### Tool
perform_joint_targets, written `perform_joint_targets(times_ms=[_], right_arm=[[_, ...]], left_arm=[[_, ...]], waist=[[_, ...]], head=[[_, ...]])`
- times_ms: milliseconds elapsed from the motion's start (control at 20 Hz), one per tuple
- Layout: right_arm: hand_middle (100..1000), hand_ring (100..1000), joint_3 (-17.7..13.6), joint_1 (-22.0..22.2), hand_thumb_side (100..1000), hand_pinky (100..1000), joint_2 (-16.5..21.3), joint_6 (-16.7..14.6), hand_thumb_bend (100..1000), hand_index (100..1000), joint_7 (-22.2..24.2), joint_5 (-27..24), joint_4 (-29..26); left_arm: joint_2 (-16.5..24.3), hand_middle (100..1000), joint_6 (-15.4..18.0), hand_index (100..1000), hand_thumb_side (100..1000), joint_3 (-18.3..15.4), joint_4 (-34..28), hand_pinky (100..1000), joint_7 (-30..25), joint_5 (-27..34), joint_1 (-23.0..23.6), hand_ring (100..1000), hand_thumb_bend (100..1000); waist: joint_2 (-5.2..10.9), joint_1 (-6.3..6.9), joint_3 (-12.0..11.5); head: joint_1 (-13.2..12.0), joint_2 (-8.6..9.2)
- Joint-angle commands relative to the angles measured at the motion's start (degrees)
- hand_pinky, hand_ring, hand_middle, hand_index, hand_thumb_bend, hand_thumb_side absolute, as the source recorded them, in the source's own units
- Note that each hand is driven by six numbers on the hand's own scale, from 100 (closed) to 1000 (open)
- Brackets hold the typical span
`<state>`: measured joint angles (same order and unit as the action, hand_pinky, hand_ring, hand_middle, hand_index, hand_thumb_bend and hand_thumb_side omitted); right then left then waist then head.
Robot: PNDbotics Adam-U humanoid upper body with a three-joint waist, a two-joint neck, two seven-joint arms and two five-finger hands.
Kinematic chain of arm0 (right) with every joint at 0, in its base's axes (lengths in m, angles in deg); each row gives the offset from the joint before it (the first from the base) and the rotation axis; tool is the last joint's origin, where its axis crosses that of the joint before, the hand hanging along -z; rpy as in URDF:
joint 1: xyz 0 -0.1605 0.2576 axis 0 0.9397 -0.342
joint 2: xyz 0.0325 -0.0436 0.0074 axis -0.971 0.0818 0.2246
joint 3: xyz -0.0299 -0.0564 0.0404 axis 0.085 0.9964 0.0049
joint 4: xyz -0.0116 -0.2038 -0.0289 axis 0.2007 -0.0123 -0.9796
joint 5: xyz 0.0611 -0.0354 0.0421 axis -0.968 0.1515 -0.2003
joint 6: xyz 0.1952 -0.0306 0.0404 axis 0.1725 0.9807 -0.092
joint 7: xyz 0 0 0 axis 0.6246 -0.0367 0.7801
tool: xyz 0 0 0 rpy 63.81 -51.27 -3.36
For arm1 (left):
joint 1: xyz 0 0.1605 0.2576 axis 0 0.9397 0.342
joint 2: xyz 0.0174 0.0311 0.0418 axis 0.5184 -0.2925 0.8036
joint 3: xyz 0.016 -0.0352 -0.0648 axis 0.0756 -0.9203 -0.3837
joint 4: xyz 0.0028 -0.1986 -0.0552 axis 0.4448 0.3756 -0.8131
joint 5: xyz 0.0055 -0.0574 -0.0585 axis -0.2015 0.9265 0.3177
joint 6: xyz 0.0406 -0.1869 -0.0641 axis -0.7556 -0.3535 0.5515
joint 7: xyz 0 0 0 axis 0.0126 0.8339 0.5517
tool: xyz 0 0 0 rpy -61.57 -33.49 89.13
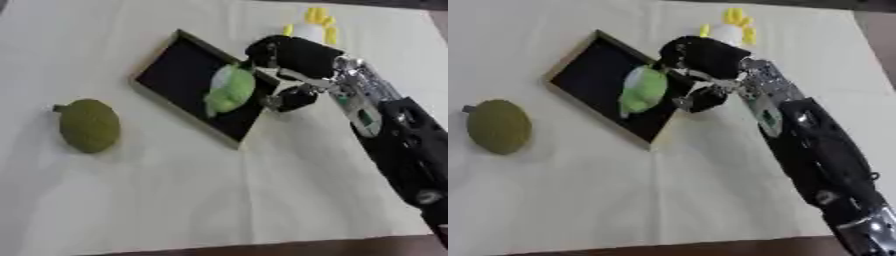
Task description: Pick up objects on the table and place them in the box.
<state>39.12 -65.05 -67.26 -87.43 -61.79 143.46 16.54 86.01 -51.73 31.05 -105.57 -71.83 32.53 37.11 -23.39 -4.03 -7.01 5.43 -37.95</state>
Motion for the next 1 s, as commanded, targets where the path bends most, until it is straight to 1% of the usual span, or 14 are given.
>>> perform_joint_targets(times_ms=[50, 100, 150, 200, 300, 450, 750, 900, 1000], right_arm=[[795, 998, 0.14, -0.18, 287, 921, 0.56, -1.53, 100, 933, 1.46, 1.16, -0.40], [817, 1000, -0.01, -0.12, 295, 942, 0.62, -1.72, 125, 948, 1.94, 1.24, -0.84], [820, 1000, -0.18, -0.06, 299, 945, 0.73, -1.78, 147, 951, 2.31, 1.37, -1.45], [824, 1000, -0.34, 0.01, 312, 950, 0.85, -1.76, 206, 957, 2.56, 1.38, -2.10], [823, 1000, -0.66, 0.23, 325, 957, 1.10, -1.46, 248, 960, 2.80, 0.93, -3.75], [818, 1000, -1.06, 0.59, 314, 968, 1.44, -0.78, 237, 961, 3.40, -1.73, -6.77], [806, 1000, -2.28, 1.00, 234, 972, 2.09, 1.52, 203, 958, 7.38, -10.18, -13.81], [798, 1000, -3.59, 1.31, 176, 970, 2.80, 2.99, 173, 955, 9.09, -14.43, -16.79], [793, 1000, -4.91, 1.60, 121, 971, 3.57, 4.16, 124, 951, 9.74, -17.56, -18.86]], left_arm=[[0.23, 744, -0.04, 803, 671, 0.11, -0.86, 723, -0.22, 0.28, -0.57, 783, 100], [0.22, 744, -0.04, 803, 670, 0.11, -0.86, 723, -0.23, 0.30, -0.57, 783, 100], [0.21, 744, -0.05, 803, 670, 0.11, -0.86, 723, -0.24, 0.32, -0.58, 783, 100], [0.21, 745, -0.05, 803, 670, 0.12, -0.86, 724, -0.25, 0.34, -0.60, 783, 100], [0.18, 745, -0.06, 803, 670, 0.14, -0.86, 724, -0.31, 0.37, -0.59, 784, 100], [0.15, 745, -0.11, 803, 670, 0.14, -0.86, 724, -0.33, 0.42, -0.58, 784, 100], [0.13, 746, -0.19, 803, 669, 0.18, -0.86, 725, -0.50, 0.46, -0.55, 785, 100], [0.11, 747, -0.25, 803, 669, 0.19, -0.86, 726, -0.58, 0.48, -0.53, 786, 100], [0.11, 747, -0.27, 803, 669, 0.17, -0.86, 726, -0.60, 0.47, -0.49, 786, 100]], waist=[[1.01, 0.23, 0.00], [1.04, 0.26, 0.03], [1.08, 0.28, 0.05], [1.13, 0.29, 0.09], [1.23, 0.31, 0.16], [1.40, 0.33, 0.26], [1.66, 0.42, 0.38], [1.77, 0.42, 0.50], [1.83, 0.41, 0.56]], head=[[0.12, 0.68], [0.10, 0.69], [0.09, 0.71], [0.08, 0.75], [0.02, 0.81], [-0.06, 0.96], [-0.11, 0.96], [-0.36, 0.81], [-0.70, 0.55]])
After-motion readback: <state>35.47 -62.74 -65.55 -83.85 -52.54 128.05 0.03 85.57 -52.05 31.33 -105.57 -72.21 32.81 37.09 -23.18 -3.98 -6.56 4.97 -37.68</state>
